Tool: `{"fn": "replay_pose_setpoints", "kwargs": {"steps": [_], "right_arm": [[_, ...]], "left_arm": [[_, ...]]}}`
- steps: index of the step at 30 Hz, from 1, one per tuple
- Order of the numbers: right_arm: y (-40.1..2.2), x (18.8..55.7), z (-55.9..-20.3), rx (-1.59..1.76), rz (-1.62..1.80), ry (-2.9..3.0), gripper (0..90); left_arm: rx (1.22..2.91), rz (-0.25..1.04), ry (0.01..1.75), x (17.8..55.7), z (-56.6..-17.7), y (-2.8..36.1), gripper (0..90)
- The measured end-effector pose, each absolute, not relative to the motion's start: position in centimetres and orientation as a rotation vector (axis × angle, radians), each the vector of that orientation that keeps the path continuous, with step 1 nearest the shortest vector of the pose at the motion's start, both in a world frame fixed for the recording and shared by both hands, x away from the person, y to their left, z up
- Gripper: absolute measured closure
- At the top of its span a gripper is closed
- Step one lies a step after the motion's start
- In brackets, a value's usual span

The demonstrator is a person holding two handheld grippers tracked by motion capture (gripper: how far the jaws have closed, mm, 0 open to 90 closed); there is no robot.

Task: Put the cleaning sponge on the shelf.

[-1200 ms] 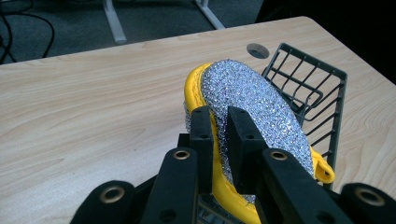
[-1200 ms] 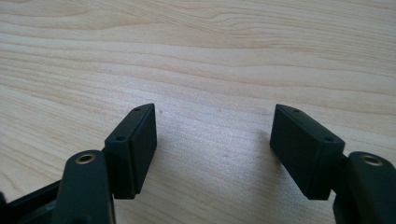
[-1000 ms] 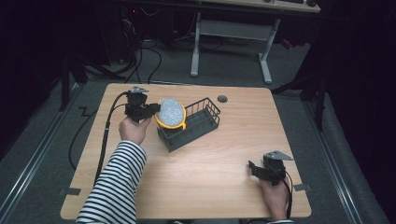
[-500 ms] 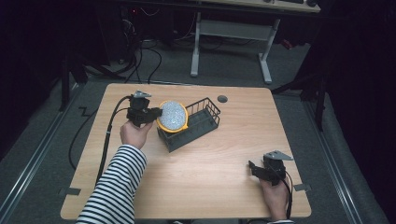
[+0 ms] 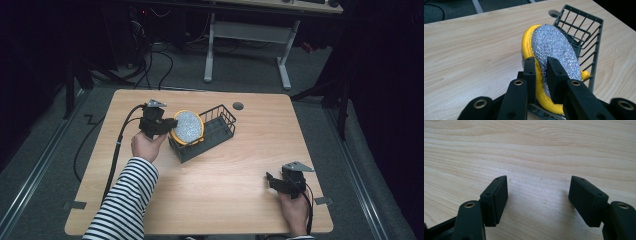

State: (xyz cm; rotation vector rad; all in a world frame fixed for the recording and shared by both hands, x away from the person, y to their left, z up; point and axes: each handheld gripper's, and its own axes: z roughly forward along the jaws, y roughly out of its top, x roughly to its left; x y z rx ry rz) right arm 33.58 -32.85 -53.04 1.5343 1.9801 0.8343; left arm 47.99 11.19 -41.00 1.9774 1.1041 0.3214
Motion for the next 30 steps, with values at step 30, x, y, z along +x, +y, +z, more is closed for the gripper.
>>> {"fn": "replay_pose_setpoints", "kwargs": {"steps": [30], "right_arm": [[-32.9,33.6,-53.0,1.536,0.837,1.98,31.8]], "left_arm": [[1.91,0.318,1.113,47.3,-40.9,12.3,52.8]]}}
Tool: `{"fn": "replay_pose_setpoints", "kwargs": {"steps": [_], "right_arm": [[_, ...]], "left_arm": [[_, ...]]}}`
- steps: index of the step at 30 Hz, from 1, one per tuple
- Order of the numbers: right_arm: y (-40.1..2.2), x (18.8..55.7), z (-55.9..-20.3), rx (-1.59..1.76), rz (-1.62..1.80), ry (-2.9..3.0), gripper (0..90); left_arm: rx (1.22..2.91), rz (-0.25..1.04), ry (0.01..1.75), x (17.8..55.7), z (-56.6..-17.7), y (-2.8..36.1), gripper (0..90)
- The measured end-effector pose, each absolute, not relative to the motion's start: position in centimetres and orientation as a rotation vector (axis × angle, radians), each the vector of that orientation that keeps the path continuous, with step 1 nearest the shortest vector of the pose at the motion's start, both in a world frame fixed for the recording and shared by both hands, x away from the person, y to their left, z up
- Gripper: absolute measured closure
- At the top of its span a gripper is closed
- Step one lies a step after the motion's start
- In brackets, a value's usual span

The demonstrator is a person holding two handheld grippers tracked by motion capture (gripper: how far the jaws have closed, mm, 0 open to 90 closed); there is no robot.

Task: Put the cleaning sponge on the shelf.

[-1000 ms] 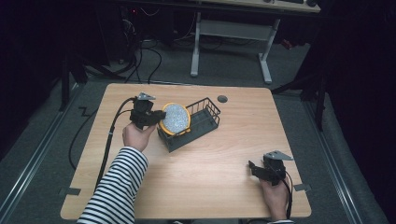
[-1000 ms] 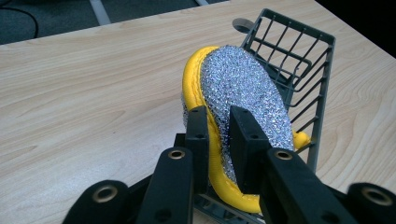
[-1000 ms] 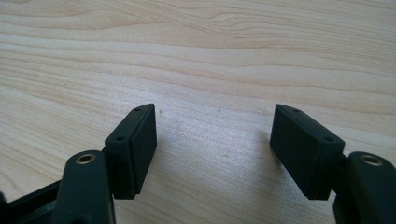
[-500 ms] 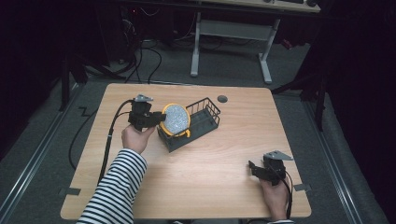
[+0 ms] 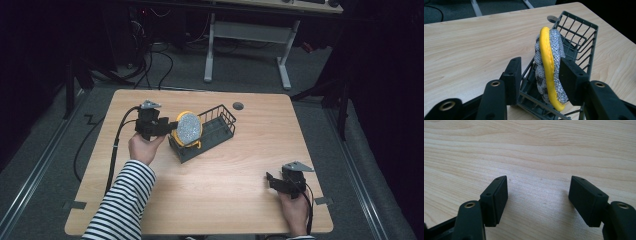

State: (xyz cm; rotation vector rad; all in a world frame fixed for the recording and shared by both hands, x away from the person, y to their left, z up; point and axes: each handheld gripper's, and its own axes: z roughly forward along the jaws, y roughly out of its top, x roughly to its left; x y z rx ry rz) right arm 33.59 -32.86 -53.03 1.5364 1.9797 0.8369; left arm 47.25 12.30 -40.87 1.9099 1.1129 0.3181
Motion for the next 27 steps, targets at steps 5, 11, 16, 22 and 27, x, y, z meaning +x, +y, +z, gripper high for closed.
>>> {"fn": "replay_pose_setpoints", "kwargs": {"steps": [5,11,16,22,27], "right_arm": [[-32.9,33.6,-53.0,1.537,0.837,1.98,31.8],[-32.9,33.6,-53.0,1.537,0.837,1.98,31.7],[-32.9,33.6,-53.0,1.536,0.837,1.98,31.7],[-32.9,33.6,-53.0,1.536,0.836,1.98,31.7],[-32.9,33.6,-53.0,1.535,0.836,1.98,31.7]], "left_arm": [[1.891,0.344,1.129,47.0,-40.5,12.7,47.0],[1.854,0.355,1.137,46.2,-40.2,14.0,43.7],[1.818,0.348,1.162,45.2,-40.3,15.4,43.1],[1.822,0.368,1.176,44.1,-40.7,16.7,42.7],[1.797,0.369,1.196,43.2,-41.0,18.2,42.3]]}}
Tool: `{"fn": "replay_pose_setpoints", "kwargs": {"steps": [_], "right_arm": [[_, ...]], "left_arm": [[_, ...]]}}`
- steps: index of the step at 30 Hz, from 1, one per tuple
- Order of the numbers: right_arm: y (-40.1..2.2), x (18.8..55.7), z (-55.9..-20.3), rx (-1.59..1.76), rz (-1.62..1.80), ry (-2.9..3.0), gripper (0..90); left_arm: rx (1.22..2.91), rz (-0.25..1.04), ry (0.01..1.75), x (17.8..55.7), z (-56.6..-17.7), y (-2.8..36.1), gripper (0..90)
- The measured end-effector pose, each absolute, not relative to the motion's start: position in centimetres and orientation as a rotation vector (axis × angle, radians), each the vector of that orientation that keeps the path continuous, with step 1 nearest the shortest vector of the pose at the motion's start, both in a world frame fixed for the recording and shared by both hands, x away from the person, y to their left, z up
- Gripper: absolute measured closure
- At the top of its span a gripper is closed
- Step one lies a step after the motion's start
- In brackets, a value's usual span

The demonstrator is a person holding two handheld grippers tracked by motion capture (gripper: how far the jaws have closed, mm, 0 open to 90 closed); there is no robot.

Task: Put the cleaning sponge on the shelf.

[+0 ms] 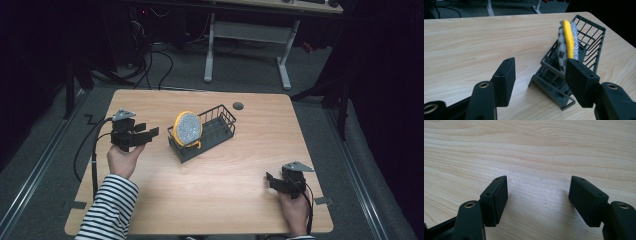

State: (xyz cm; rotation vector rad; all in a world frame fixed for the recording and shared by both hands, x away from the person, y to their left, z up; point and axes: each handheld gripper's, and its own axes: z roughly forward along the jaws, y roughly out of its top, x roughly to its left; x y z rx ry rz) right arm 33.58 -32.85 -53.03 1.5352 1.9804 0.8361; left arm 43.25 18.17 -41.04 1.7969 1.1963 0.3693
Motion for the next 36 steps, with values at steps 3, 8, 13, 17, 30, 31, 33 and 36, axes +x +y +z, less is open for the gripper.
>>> {"fn": "replay_pose_setpoints", "kwargs": {"steps": [3,8,13,17,30,31,33,36], "right_arm": [[-32.9,33.6,-53.0,1.535,0.836,1.98,31.7],[-32.9,33.6,-53.0,1.535,0.836,1.98,31.7],[-32.9,33.6,-53.0,1.535,0.836,1.98,31.7],[-32.9,33.6,-53.0,1.535,0.836,1.98,31.7],[-32.8,33.6,-53.0,1.535,0.835,1.98,31.7],[-32.8,33.6,-53.0,1.535,0.835,1.981,31.7],[-32.8,33.6,-53.0,1.535,0.835,1.981,31.7],[-32.8,33.6,-53.0,1.535,0.834,1.981,31.7]], "left_arm": [[1.776,0.371,1.212,42.7,-41.3,19.1,42.1],[1.746,0.363,1.24,41.9,-41.8,20.5,41.5],[1.72,0.366,1.265,41.0,-42.4,21.7,41.3],[1.716,0.374,1.276,40.4,-42.7,22.4,40.8],[1.691,0.403,1.291,38.2,-44.2,23.4,39.6],[1.694,0.4,1.292,38.0,-44.3,23.4,39.5],[1.69,0.397,1.295,37.8,-44.6,23.5,39.4],[1.699,0.398,1.299,37.5,-44.9,23.6,39.1]]}}
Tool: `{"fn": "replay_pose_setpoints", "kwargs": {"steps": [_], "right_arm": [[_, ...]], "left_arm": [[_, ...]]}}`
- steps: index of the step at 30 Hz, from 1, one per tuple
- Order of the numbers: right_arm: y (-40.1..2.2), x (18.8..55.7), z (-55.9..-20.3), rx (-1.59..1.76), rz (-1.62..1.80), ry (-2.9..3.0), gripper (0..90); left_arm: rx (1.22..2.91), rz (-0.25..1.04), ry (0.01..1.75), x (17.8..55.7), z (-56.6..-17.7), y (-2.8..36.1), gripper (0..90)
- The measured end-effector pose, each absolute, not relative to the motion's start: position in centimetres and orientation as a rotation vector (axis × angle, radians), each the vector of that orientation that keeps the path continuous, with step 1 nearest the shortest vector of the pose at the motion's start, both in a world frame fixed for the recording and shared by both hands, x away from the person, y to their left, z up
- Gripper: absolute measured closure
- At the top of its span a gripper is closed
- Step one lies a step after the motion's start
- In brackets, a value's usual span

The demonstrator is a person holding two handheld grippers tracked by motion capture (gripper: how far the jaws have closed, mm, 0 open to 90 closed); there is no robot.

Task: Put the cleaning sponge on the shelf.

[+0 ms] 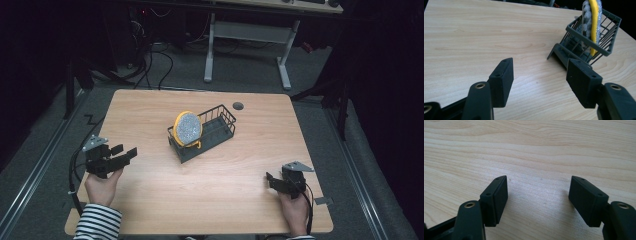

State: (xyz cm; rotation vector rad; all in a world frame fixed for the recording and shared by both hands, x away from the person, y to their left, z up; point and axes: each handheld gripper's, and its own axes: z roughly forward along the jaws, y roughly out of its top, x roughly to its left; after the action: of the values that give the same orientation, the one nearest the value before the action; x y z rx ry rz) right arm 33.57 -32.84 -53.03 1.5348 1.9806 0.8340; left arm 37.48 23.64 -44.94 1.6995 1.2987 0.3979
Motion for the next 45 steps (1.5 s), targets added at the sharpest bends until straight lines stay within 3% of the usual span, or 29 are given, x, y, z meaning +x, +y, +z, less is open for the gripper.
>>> {"fn": "replay_pose_setpoints", "kwargs": {"steps": [18,45], "right_arm": [[-32.8,33.6,-53.0,1.529,0.833,1.981,31.7],[-32.8,33.5,-53.0,1.53,0.833,1.981,31.7]], "left_arm": [[1.687,0.356,1.35,36.1,-47.4,24.7,36.9],[1.799,0.436,1.417,36.7,-51.2,23.0,35.2]]}}
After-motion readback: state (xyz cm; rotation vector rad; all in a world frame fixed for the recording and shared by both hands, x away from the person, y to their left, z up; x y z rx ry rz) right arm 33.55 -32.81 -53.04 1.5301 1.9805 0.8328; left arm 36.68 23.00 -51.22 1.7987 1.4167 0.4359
